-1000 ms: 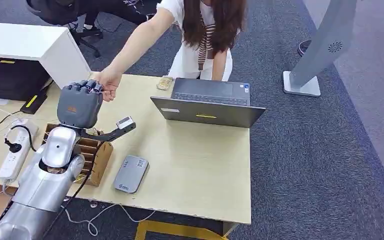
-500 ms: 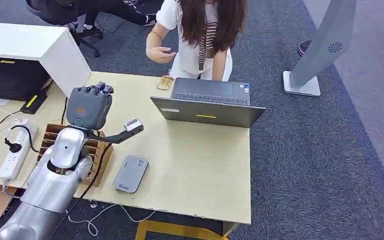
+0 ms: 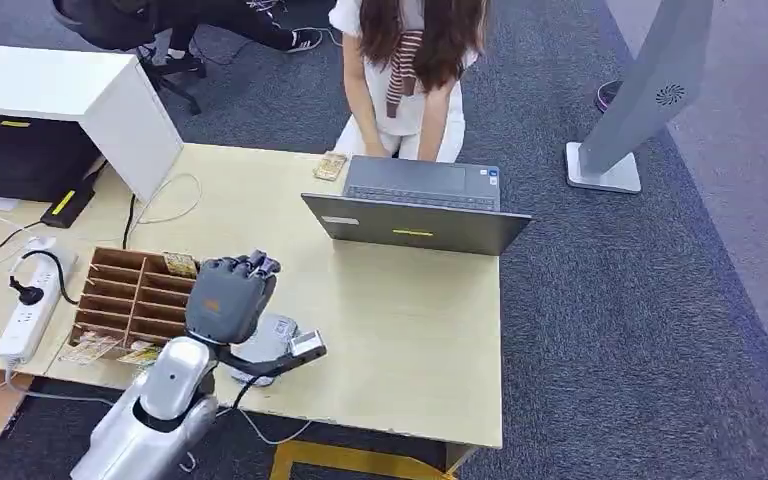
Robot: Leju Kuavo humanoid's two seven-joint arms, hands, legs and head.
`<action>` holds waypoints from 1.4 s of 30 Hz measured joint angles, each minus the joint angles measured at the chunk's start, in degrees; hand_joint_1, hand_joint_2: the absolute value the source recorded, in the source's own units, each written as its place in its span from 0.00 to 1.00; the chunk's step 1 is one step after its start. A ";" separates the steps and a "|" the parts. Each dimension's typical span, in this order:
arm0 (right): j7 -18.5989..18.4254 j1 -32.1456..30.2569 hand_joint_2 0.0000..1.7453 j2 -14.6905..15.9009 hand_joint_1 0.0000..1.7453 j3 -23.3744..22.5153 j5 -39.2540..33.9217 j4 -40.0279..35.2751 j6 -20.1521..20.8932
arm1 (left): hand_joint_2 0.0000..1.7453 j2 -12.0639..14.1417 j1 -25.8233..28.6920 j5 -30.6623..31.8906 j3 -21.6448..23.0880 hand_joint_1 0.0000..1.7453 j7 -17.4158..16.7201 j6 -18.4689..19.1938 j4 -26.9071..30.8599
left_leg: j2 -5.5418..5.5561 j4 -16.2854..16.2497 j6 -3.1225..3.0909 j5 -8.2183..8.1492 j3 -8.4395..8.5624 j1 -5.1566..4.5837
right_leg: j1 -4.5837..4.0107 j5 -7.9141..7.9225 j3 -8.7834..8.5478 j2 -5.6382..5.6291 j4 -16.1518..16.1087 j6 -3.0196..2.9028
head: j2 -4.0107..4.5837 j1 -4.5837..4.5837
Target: Pass the card to the sensor for recognition and then transmit it.
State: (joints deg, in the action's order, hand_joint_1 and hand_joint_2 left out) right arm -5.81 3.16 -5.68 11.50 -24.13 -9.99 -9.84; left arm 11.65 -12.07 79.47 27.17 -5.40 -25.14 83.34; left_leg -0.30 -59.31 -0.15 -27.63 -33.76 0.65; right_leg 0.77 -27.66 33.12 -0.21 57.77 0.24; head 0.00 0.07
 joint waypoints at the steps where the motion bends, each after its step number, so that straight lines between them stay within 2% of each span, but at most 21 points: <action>1: -0.02 0.00 1.00 -0.02 0.00 -0.09 -0.07 0.00 -0.26 | 1.00 -0.04 1.14 -0.37 0.24 1.00 0.04 -0.44 0.48 | 0.00 0.00 0.00 0.00 0.00 0.00 | 0.00 0.00 0.00 0.00 0.00 0.00 | 0.00 0.00; 4: 0.00 -0.10 1.00 -0.13 0.00 -0.35 -0.07 0.00 -0.76 | 1.00 -0.24 4.59 -1.57 0.33 1.00 0.15 -2.18 2.18 | 0.01 0.00 0.00 0.00 0.01 0.01 | 0.00 0.00 0.00 0.00 0.00 0.00 | 0.00 0.00; 11: 0.04 -0.15 1.00 -0.15 0.00 -0.76 -0.04 0.00 -0.83 | 1.00 -0.37 7.87 -2.97 0.33 1.00 1.01 -2.07 3.47 | 0.03 0.01 0.00 0.01 0.00 0.01 | -0.01 0.00 -0.01 0.02 0.00 -0.01 | 0.00 0.00; 20: 0.04 -0.16 1.00 -0.15 0.00 -1.01 0.18 0.00 -0.65 | 1.00 -1.38 8.82 -5.09 -0.42 1.00 -0.26 4.44 2.95 | 0.04 0.01 0.00 0.01 0.00 0.00 | 0.00 0.00 -0.02 0.03 0.00 -0.01 | 0.02 0.00; 25: 0.02 -0.17 1.00 -0.17 0.00 -1.09 0.18 0.00 -0.65 | 1.00 -1.68 8.81 -5.33 -1.12 1.00 -0.96 5.72 2.40 | 0.04 0.01 0.00 0.01 0.00 0.01 | -0.01 0.00 -0.02 0.03 0.00 -0.01 | 0.00 0.00; 31: -0.31 -0.16 1.00 -0.17 0.00 -1.18 0.28 0.00 -0.63 | 1.00 -1.99 8.30 -6.19 -1.68 1.00 -2.89 9.84 1.13 | 0.04 0.01 0.00 0.01 0.01 0.01 | -0.01 0.00 -0.02 0.03 0.00 -0.01 | 0.00 0.00; 39: -0.35 -0.15 1.00 -0.15 0.00 -1.18 0.28 0.00 -0.63 | 1.00 -1.99 8.16 -6.29 -1.75 1.00 -3.08 10.28 0.94 | 0.04 0.01 0.00 0.01 0.01 0.01 | -0.01 0.00 -0.02 0.03 0.00 -0.01 | 0.00 0.00; 41: -0.46 -0.16 1.00 -0.17 0.00 -1.18 0.31 0.00 -0.61 | 1.00 -2.01 7.80 -6.51 -2.19 1.00 -3.67 11.58 0.35 | 0.04 0.01 0.00 0.01 0.01 0.01 | -0.01 0.00 -0.02 0.03 0.00 -0.01 | 0.00 0.00; 42: -0.63 -0.15 1.00 -0.15 0.00 -1.25 0.74 0.00 -0.63 | 1.00 -2.05 7.57 -6.86 -2.62 1.00 -5.27 13.66 -0.86 | 0.04 0.01 0.00 0.01 0.01 0.01 | -0.01 0.00 -0.02 0.03 0.00 -0.01 | 0.02 0.00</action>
State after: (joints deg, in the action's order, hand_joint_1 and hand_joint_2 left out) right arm -6.45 3.01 -5.84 10.25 -23.39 -9.99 -10.47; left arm 9.60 -4.50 72.61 24.54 -10.67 -11.47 82.49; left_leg -0.26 -59.30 -0.14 -27.61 -33.75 0.65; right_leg 0.77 -27.66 33.09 -0.18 57.78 0.23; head 0.02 0.07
